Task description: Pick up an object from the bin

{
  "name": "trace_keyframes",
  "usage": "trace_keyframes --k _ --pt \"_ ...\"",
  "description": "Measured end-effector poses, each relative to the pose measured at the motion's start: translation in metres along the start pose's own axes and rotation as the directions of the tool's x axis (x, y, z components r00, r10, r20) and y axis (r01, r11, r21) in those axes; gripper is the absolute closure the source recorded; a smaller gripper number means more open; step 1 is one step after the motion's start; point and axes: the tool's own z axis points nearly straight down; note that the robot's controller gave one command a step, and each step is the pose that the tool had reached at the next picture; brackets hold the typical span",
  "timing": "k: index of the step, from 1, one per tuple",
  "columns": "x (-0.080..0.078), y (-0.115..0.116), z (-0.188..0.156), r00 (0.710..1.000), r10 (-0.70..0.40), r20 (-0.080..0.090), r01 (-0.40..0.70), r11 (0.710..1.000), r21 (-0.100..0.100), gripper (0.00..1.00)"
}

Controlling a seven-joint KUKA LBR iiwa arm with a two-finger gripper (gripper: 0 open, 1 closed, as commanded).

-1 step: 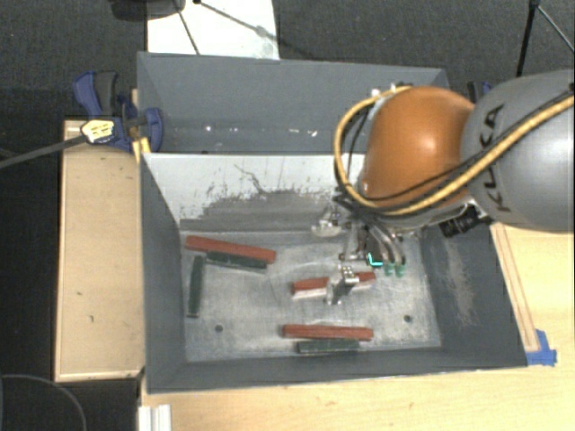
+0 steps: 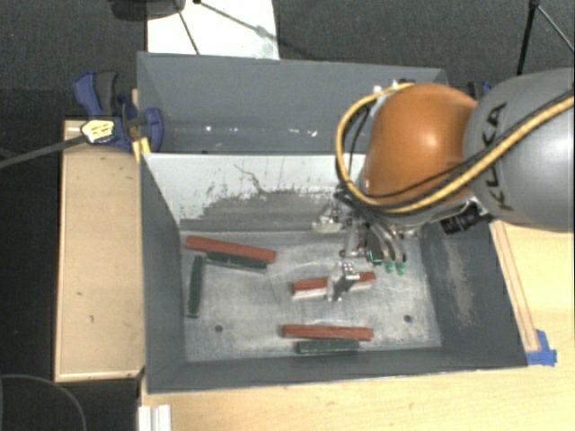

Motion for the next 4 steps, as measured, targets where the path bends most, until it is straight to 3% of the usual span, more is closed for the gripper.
trace_keyframes --k 1,2,3,4 --pt "-0.012 0.001 0.061 0.998 -0.061 0.006 0.061 0.998 0.000 0.00" --pt "0.002 -0.045 0.135 0.950 -0.313 0.009 0.313 0.950 0.002 1.00" --pt "0.002 -0.045 0.135 0.950 -0.311 0.009 0.311 0.950 0.002 1.00" --pt "0.016 -0.057 -0.043 0.953 -0.303 0.007 0.303 0.953 0.003 1.00"
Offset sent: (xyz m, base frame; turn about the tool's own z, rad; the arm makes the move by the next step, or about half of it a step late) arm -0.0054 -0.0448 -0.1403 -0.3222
